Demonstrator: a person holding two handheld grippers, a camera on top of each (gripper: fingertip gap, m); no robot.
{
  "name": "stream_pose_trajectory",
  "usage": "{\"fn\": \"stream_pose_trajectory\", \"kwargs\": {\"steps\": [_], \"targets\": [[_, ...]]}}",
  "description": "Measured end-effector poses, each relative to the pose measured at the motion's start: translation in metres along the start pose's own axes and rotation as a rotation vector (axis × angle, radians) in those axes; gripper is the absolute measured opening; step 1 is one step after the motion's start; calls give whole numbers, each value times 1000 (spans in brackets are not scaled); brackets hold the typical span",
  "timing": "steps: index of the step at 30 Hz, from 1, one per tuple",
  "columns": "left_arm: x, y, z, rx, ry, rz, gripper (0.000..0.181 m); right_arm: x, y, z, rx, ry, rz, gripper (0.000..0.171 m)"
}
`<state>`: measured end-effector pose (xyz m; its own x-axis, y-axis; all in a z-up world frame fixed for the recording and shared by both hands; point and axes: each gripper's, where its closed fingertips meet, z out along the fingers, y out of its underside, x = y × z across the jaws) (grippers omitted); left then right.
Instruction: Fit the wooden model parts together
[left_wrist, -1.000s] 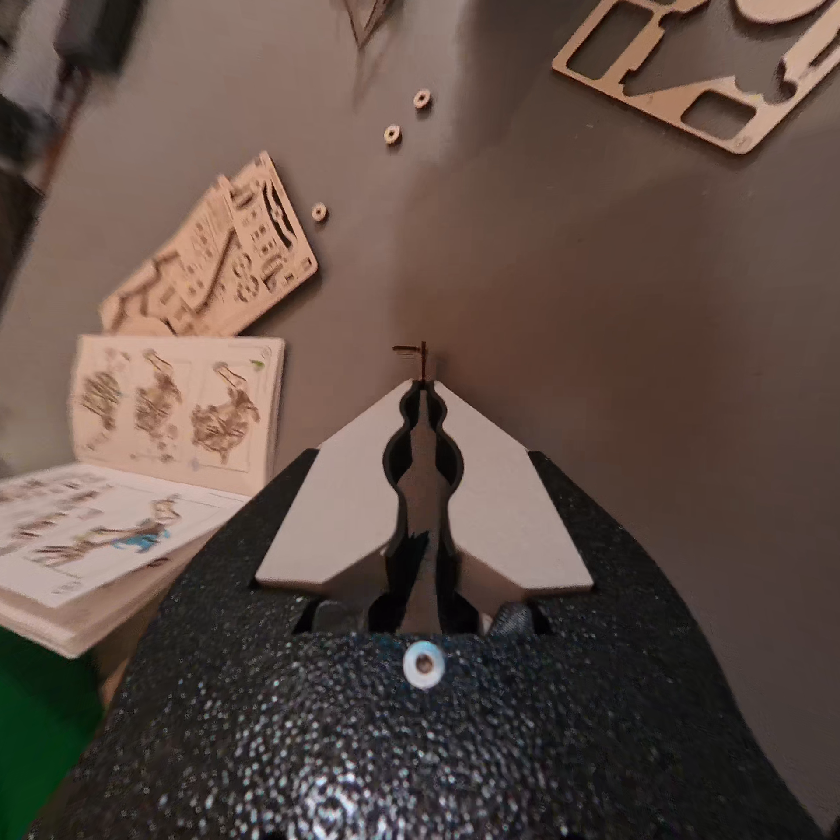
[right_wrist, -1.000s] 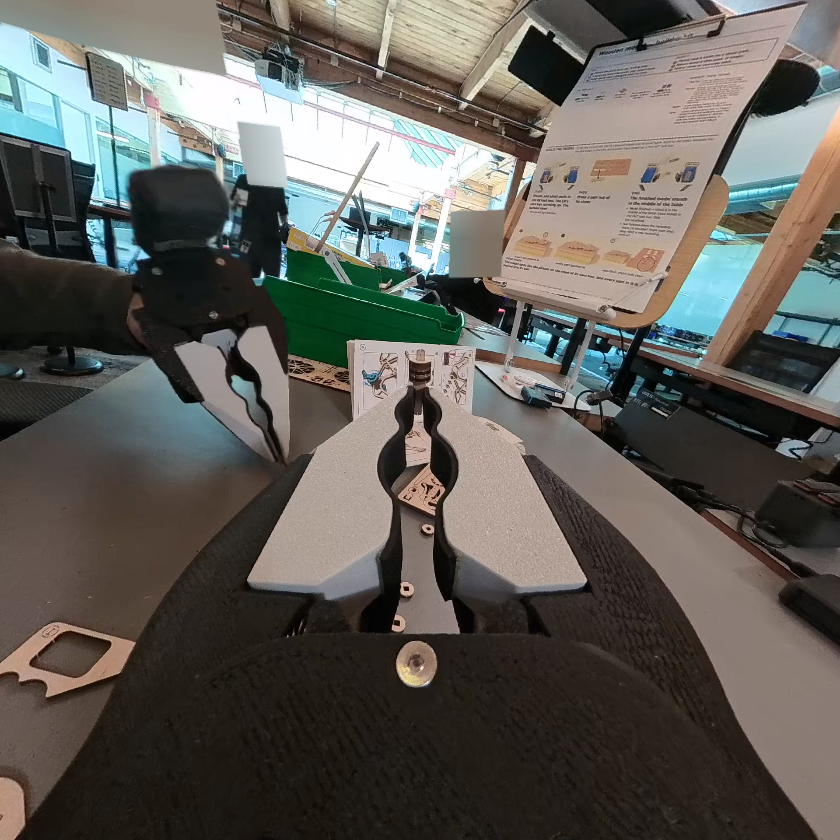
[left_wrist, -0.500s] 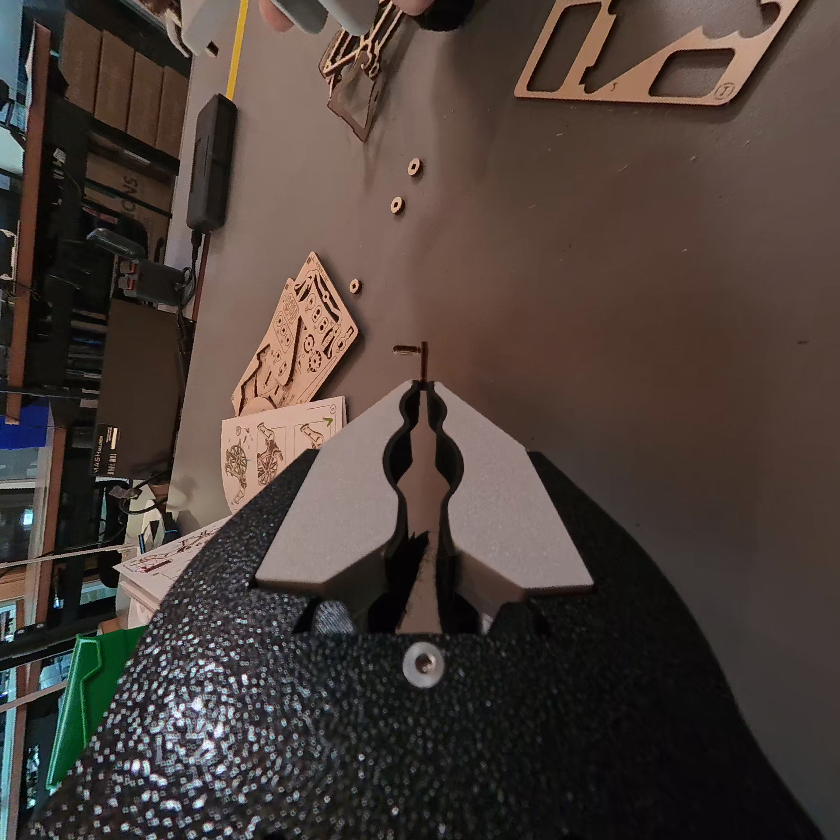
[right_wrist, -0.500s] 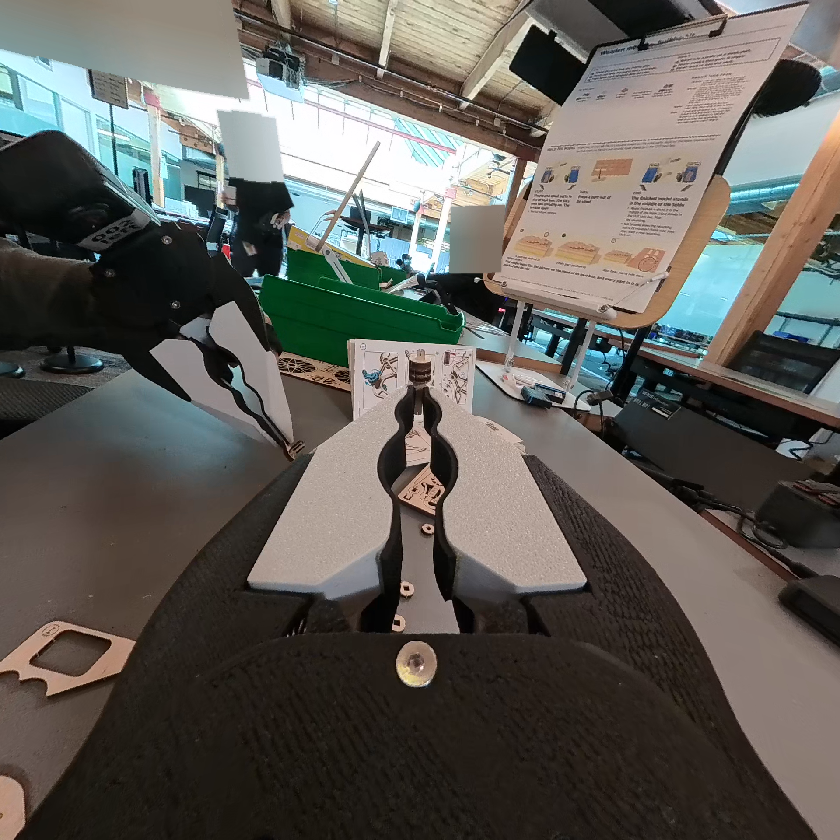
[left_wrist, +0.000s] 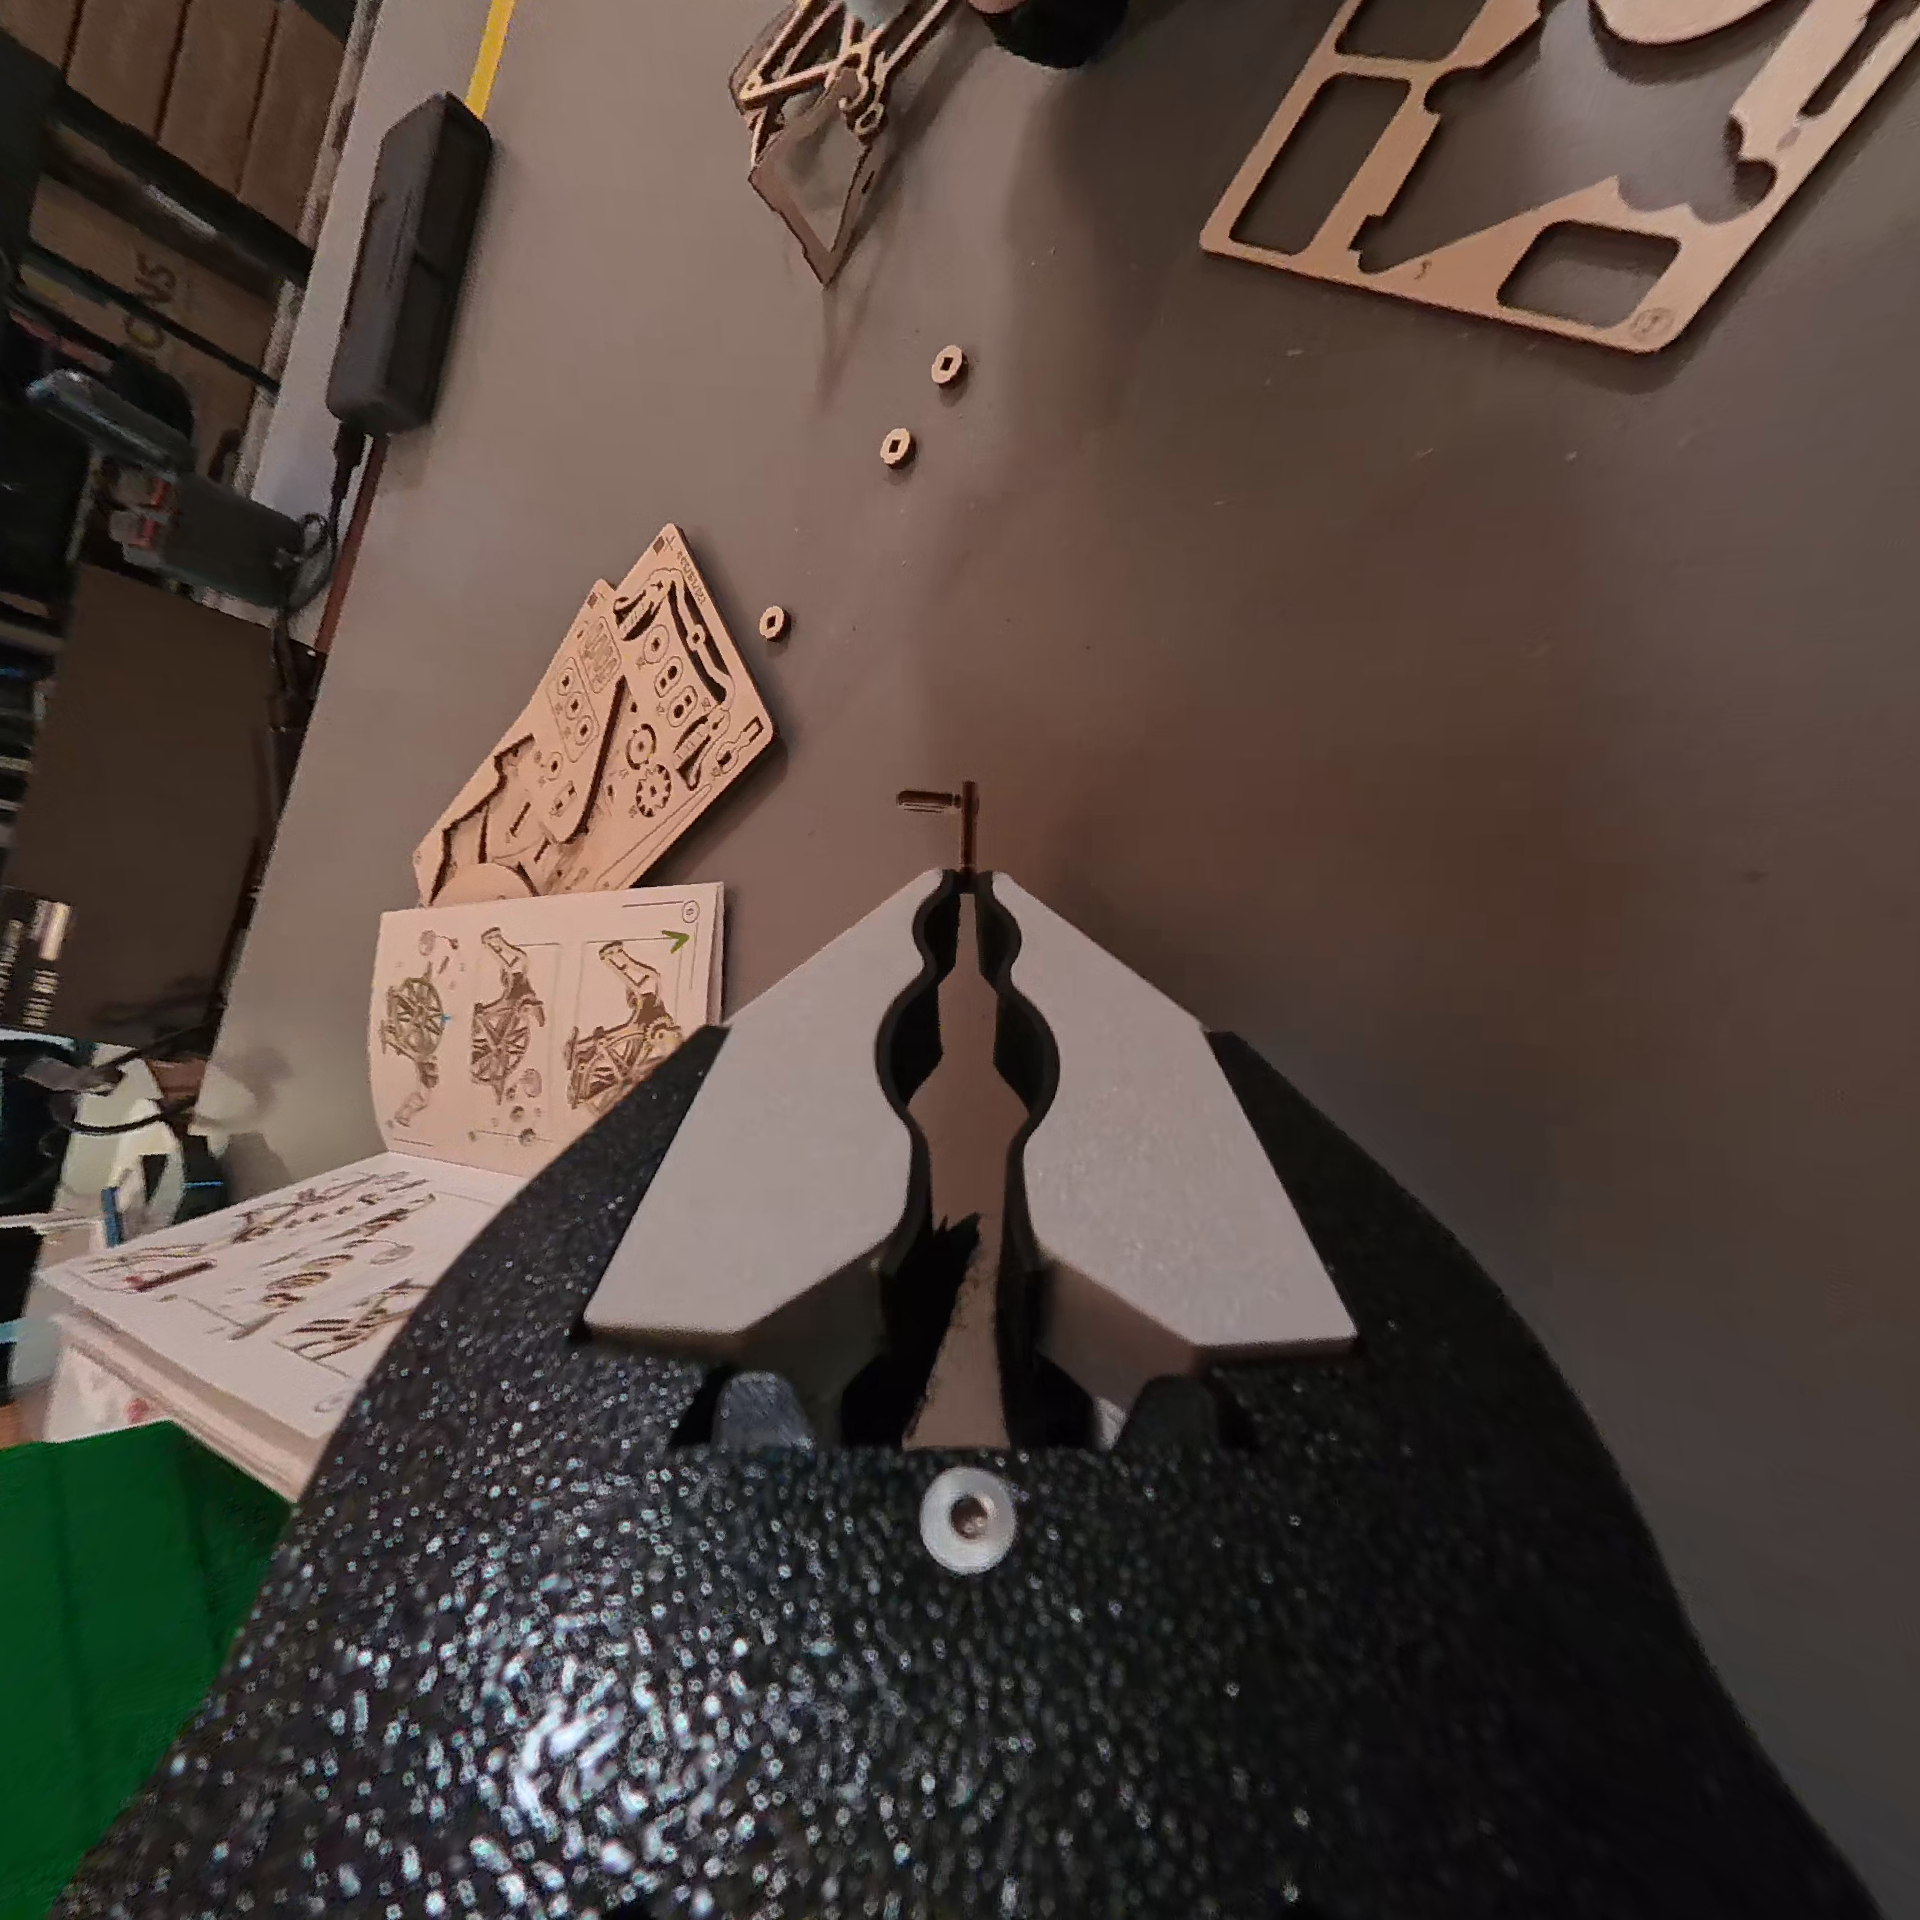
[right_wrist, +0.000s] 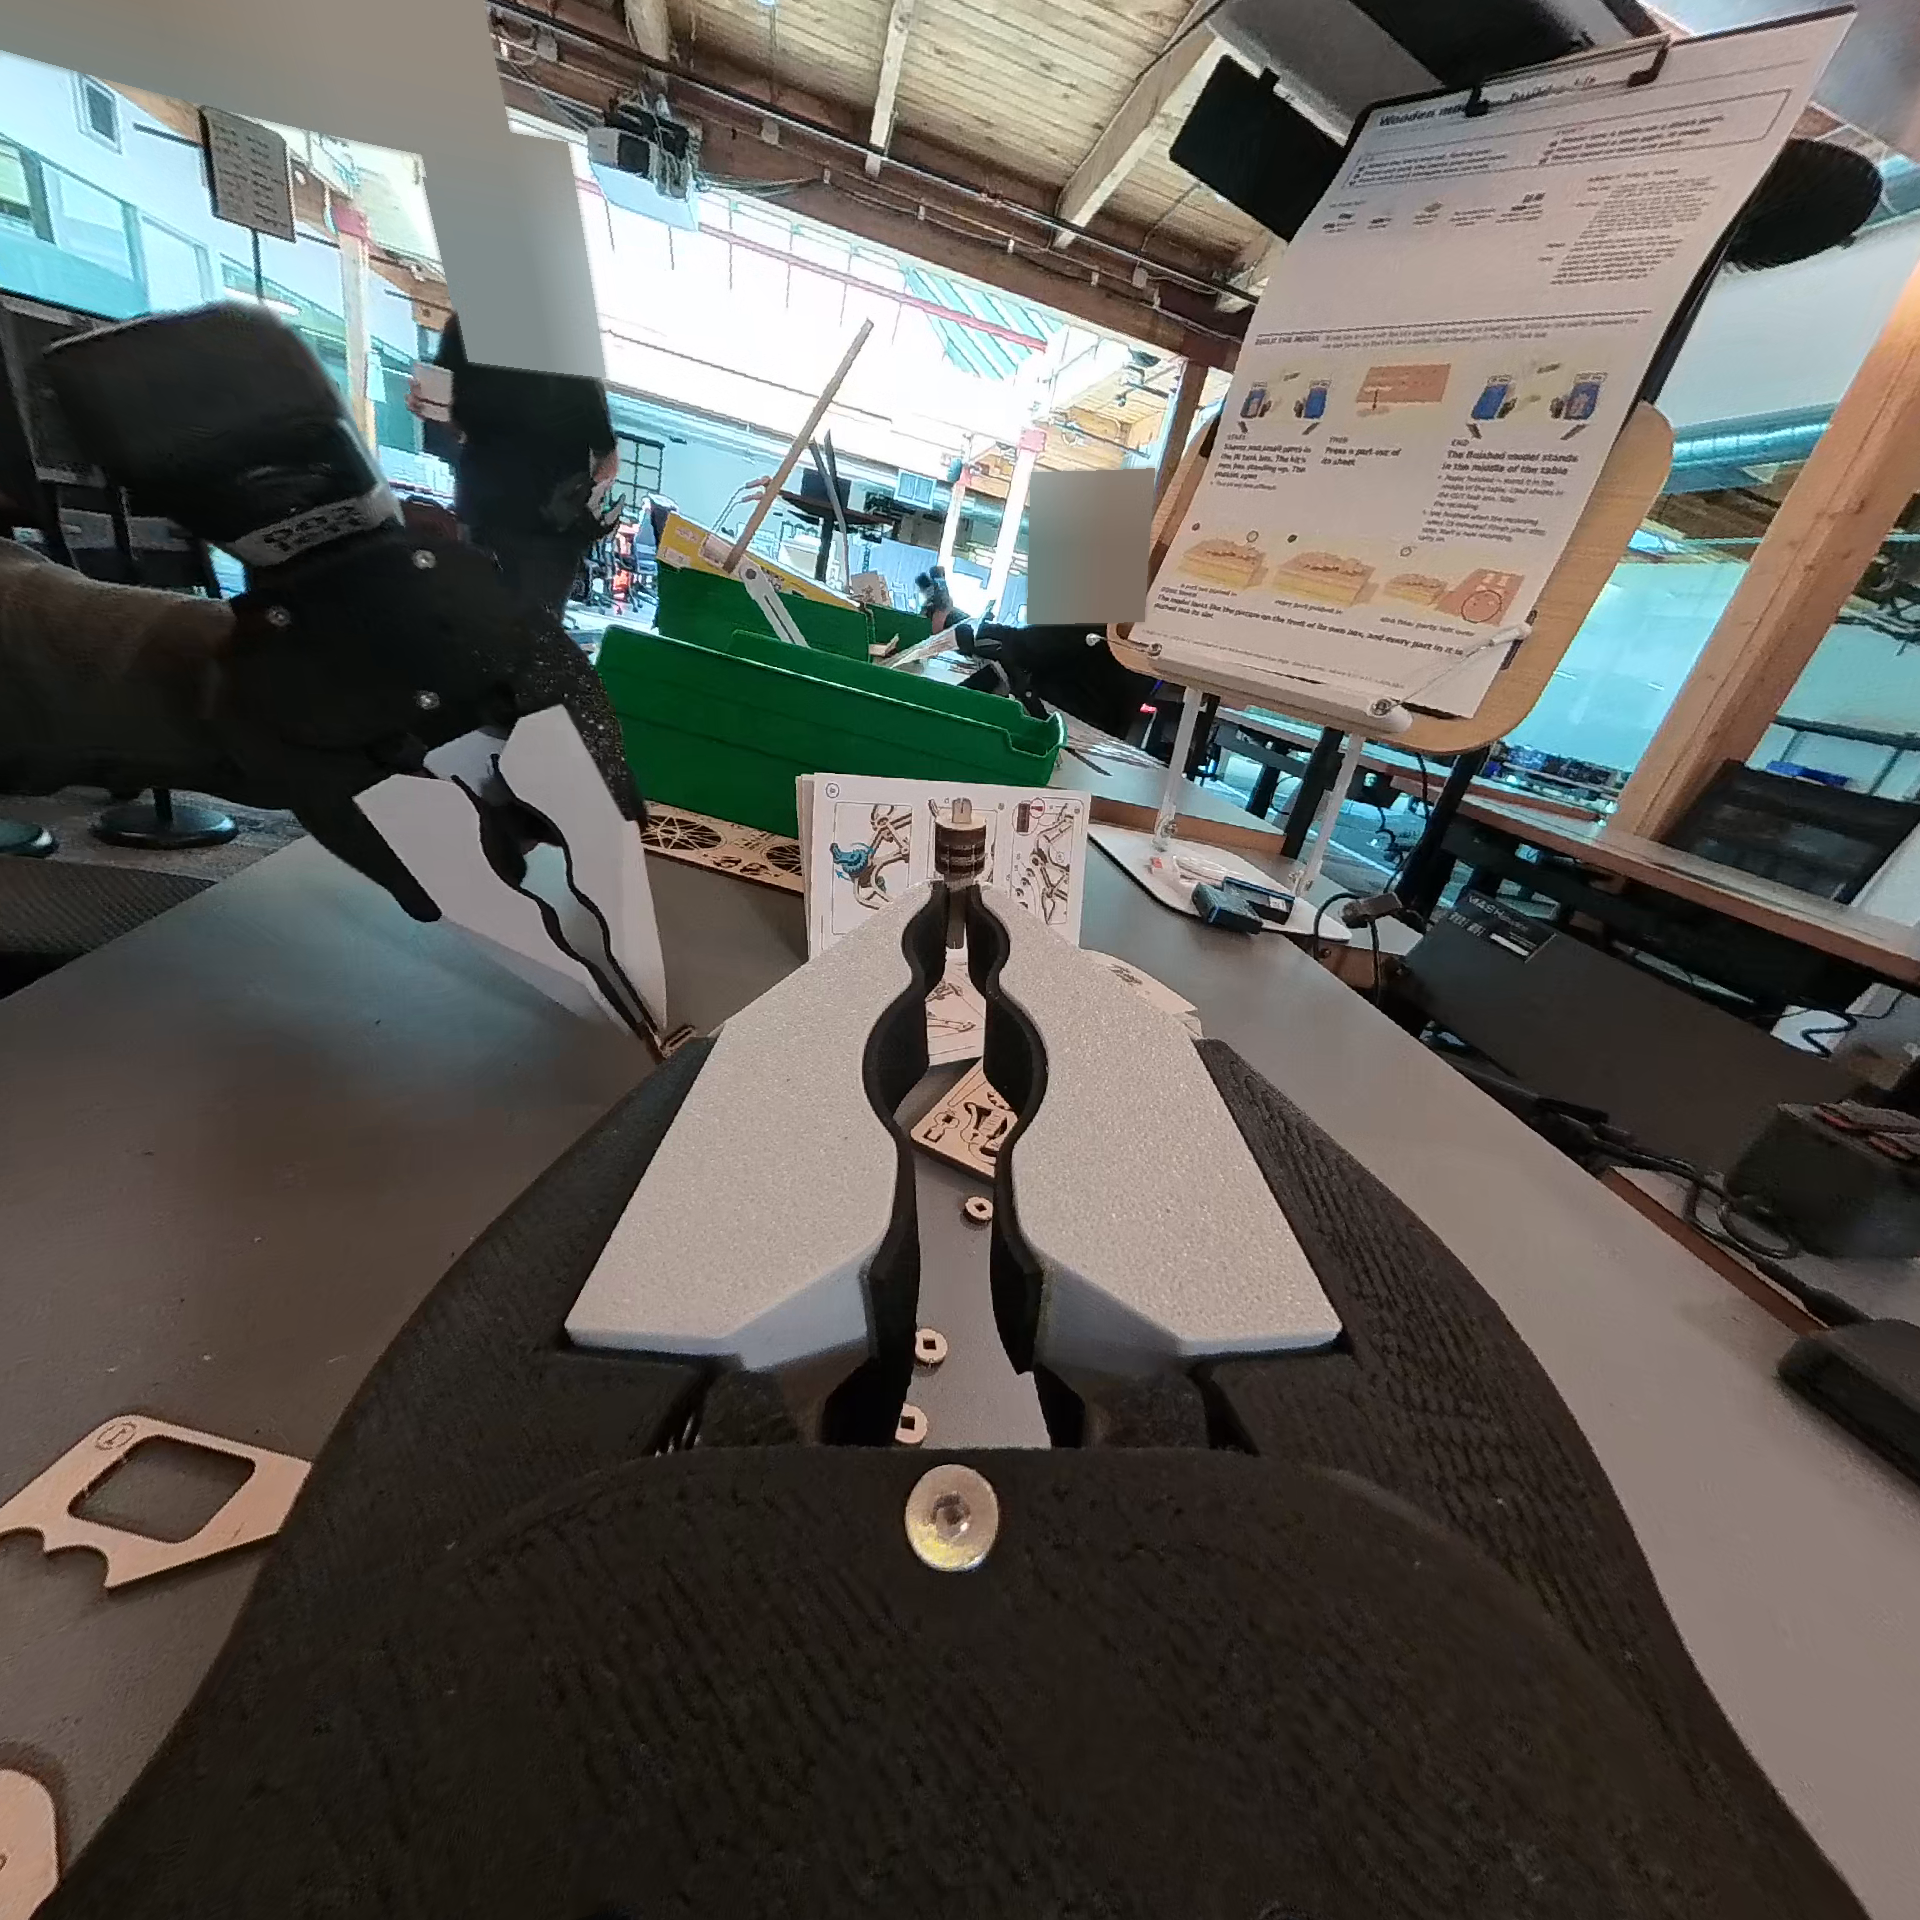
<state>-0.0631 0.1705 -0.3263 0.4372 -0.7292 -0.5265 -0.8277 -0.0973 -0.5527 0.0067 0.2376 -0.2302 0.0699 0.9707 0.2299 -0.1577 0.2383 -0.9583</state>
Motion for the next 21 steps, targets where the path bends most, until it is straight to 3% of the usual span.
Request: {"fn": "stream_pose_trajectory", "kwargs": {"steps": [8,15,21], "targets": [[1,-11,0,86,108,-290,1,0,0,0,-1,0,0,1],[10,-30,-4,216,409,-762,1,0,0,0,0,1,2,1],[5,-33,-9,264,491,-916,1,0,0,0,0,0,2,1]]}}
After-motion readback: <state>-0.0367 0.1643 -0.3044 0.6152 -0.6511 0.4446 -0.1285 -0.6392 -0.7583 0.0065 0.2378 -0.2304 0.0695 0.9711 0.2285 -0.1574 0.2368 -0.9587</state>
